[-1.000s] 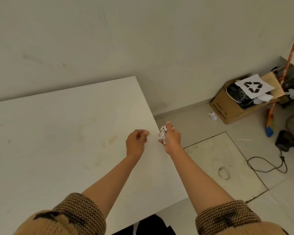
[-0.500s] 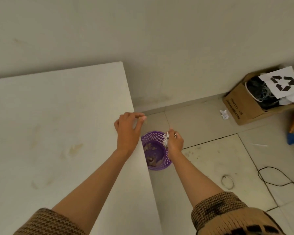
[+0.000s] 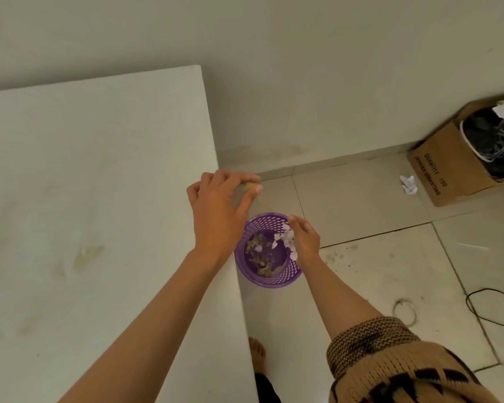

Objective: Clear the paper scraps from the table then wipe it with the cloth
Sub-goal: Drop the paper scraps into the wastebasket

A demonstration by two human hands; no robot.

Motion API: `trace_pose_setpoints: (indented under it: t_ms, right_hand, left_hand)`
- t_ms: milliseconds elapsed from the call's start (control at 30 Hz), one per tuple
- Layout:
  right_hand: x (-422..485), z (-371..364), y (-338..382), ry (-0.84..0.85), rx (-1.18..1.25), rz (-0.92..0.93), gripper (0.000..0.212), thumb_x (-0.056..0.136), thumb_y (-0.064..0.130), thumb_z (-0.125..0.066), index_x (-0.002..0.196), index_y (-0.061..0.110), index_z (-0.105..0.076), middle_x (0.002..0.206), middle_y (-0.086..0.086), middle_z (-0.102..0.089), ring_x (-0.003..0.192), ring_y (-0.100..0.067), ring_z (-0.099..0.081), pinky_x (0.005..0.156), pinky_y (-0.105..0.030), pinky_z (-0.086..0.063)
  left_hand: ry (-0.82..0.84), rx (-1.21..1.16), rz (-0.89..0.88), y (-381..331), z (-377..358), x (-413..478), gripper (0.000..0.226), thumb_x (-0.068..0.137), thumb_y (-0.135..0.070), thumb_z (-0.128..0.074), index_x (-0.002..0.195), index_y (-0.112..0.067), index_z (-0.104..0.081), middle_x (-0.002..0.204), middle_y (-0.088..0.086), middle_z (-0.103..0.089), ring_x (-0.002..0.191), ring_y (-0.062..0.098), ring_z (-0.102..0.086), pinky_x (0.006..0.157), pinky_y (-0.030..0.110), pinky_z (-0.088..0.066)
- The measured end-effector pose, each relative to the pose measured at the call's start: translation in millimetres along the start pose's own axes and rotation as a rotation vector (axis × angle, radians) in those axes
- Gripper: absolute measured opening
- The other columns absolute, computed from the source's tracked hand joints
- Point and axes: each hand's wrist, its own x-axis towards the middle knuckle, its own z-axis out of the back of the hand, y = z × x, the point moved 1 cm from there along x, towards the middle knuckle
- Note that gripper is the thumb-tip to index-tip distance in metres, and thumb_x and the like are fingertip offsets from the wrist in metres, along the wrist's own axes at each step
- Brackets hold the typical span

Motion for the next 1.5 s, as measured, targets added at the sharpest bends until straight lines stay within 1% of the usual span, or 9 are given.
trace_pose_setpoints:
  t_ms: [100,200,300,500,667,900,1033,1200,1500]
  right_hand:
    - [-4.0,2.4,5.3,0.048,-0.027,-0.005,0.012,0.085,0.029,-0.065,0.076,0.035,-0.071,0.100,0.002,-0.069,0.100,-0.021,-0.063,0.083,-0.034,-0.053]
    - [-14.1,2.8,22.8,0.110,0.009,-0.047,0.011,0.085,0.029,-0.063,0.088,0.035,-0.073,0.107,0.001,-0.069,0.103,-0.020,-0.062,0.093,-0.042,-0.051]
    - [-40.7,-0.5,59.3,0.353,0.257,-0.081,0.027,0.091,0.027,-0.056,0.114,0.015,-0.065,0.105,-0.008,-0.069,0.092,-0.019,-0.063,0.079,-0.033,-0.051]
    - [-97.7,-2.4,112.9,0.792,0.304,-0.061,0.029,0.093,0.011,-0.053,0.118,-0.002,-0.060,0.082,-0.004,-0.069,0.074,-0.010,-0.063,0.066,-0.023,-0.049]
    - [-88.1,2.7,108.2,0.555,0.248,-0.060,0.023,0.086,0.008,-0.063,0.109,0.005,-0.065,0.091,-0.009,-0.069,0.074,-0.015,-0.062,0.065,-0.023,-0.052]
    - [-46.3,-0.3,44.8,0.016,-0.253,-0.008,0.015,0.088,0.018,-0.061,0.096,0.011,-0.071,0.096,-0.005,-0.070,0.083,-0.019,-0.062,0.077,-0.028,-0.049]
    - [-30.5,-0.4,15.7,-0.059,-0.259,-0.043,0.021,0.089,0.010,-0.055,0.103,0.008,-0.070,0.100,-0.008,-0.071,0.076,-0.020,-0.063,0.069,-0.018,-0.050]
    - [-28.4,-1.0,5.5,-0.070,-0.262,-0.077,0.027,0.092,0.012,-0.051,0.113,0.014,-0.068,0.116,-0.008,-0.067,0.101,-0.026,-0.063,0.084,-0.031,-0.052]
    - [-70.7,4.9,21.0,0.066,-0.846,0.402,0.050,0.092,0.017,-0.050,0.141,0.016,-0.037,0.146,-0.006,-0.038,0.134,-0.029,-0.027,0.109,-0.041,-0.030]
  left_hand:
    - [-0.002,-0.041,0.044,-4.9,2.7,0.1,0.024,0.085,-0.043,-0.062,0.105,-0.031,-0.058,0.094,-0.022,-0.057,0.095,0.001,-0.043,0.085,0.021,-0.019]
    - [0.007,-0.107,0.080,-11.8,7.0,-3.9,0.022,0.081,-0.041,-0.067,0.095,-0.030,-0.054,0.086,-0.030,-0.048,0.089,-0.011,-0.038,0.087,0.023,-0.020]
    - [0.017,-0.100,0.049,-17.0,10.8,-10.4,0.019,0.079,-0.038,-0.070,0.089,-0.028,-0.056,0.088,-0.022,-0.055,0.089,-0.003,-0.046,0.087,0.023,-0.018]
    - [0.086,0.139,-0.097,-17.5,13.4,-23.3,0.021,0.081,-0.040,-0.064,0.083,-0.019,-0.061,0.087,-0.006,-0.062,0.088,0.020,-0.056,0.088,0.031,-0.020]
    - [0.194,0.179,-0.124,-12.0,24.1,-31.2,0.050,0.084,-0.063,-0.038,0.105,-0.025,-0.064,0.131,0.002,-0.055,0.124,0.020,-0.047,0.107,0.036,-0.022]
    - [0.167,0.389,0.021,2.2,8.3,-42.7,0.065,0.095,-0.051,-0.023,0.149,-0.015,-0.016,0.157,0.004,-0.001,0.144,0.016,0.007,0.114,0.030,0.006]
    - [0.177,0.422,0.020,3.2,5.7,-43.7,0.066,0.094,-0.051,-0.020,0.149,-0.015,-0.009,0.157,0.003,0.002,0.144,0.016,0.010,0.114,0.029,0.009]
    - [0.178,0.444,0.018,4.6,2.9,-43.9,0.066,0.094,-0.052,-0.018,0.149,-0.016,-0.009,0.157,0.003,0.002,0.144,0.017,0.010,0.114,0.029,0.010]
    - [0.219,0.402,-0.114,-10.3,14.4,-58.3,0.056,0.097,-0.040,-0.018,0.145,-0.012,-0.030,0.154,0.007,-0.022,0.143,0.021,-0.014,0.116,0.036,-0.005]
